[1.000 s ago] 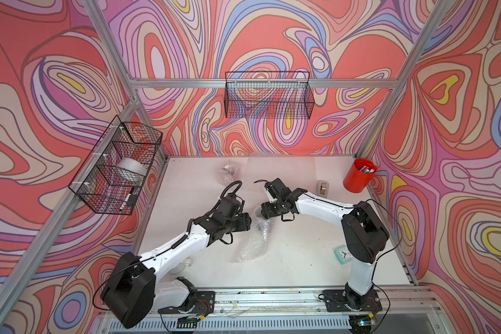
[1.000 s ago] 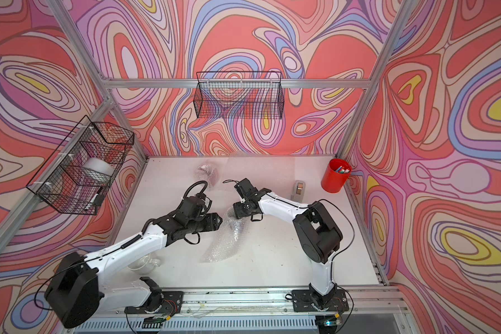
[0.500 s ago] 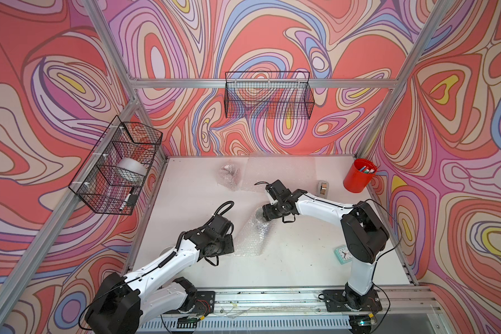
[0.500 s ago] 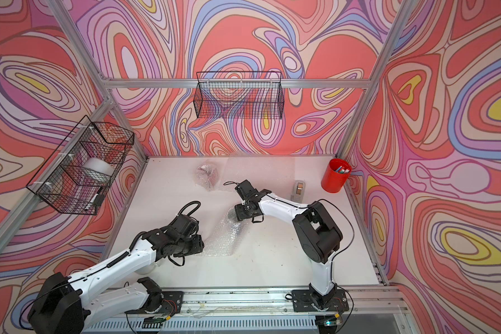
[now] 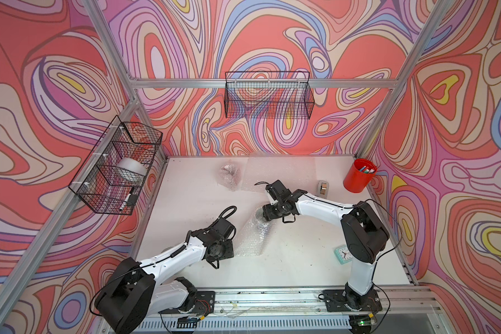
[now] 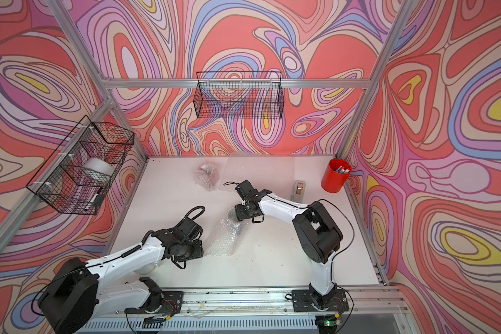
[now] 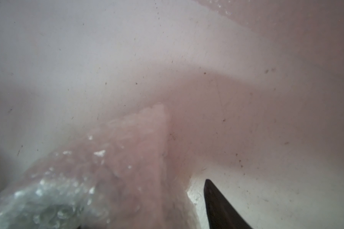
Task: Wrap mugs in bubble wrap
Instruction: Wrap the mug in bubble wrap.
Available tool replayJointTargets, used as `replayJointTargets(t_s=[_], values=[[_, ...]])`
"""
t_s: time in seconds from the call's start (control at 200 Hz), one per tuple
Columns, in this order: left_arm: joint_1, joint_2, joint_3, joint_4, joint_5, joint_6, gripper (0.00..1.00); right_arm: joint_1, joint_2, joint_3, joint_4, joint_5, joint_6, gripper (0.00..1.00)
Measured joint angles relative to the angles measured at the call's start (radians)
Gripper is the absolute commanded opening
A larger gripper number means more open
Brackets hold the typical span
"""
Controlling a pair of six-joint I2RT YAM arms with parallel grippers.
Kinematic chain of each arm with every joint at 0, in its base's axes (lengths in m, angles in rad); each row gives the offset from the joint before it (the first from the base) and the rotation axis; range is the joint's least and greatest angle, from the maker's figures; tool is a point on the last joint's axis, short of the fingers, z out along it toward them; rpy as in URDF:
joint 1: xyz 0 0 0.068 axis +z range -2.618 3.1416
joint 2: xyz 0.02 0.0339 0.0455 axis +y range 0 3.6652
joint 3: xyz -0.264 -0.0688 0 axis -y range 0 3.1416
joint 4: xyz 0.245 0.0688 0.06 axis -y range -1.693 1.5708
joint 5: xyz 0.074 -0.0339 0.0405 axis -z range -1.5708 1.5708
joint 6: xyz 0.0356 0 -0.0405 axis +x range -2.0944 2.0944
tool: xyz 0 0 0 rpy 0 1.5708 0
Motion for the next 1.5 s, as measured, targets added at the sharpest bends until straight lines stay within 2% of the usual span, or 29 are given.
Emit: replayJointTargets(t_s=[0.25,0.411,0.576,0.736,0.916,1.062,1.292,1.497], values=[[0.0,0.013,-0.013,0.082,0.016,-0.003,0.38,0.0,-0.005,-0.006,0.0,0.001,0.0,0.64],[0.0,0.014,-0.03,0.138,0.033,-0.008,0.21,0.0,-0.005,-0.006,0.0,0.001,0.0,0.63],[0.0,0.009,-0.032,0.131,0.044,-0.011,0.09,0.0,-0.005,-0.006,-0.001,0.001,-0.001,0.63],[0.0,-0.058,-0.009,0.075,0.044,-0.01,0.0,0.0,-0.005,-0.006,-0.001,0.002,-0.005,0.63],[-0.001,-0.156,0.079,0.015,0.056,0.004,0.0,0.0,-0.005,-0.006,-0.001,0.006,-0.014,0.62],[-0.002,-0.18,0.156,0.017,0.116,0.024,0.0,0.0,-0.005,-0.006,-0.001,0.006,-0.017,0.62],[-0.012,-0.104,0.263,0.058,0.235,0.031,0.0,0.008,-0.005,-0.006,-0.001,0.011,-0.025,0.62],[-0.013,-0.022,0.332,0.104,0.293,0.031,0.0,0.01,-0.006,-0.013,0.006,0.012,-0.026,0.61]])
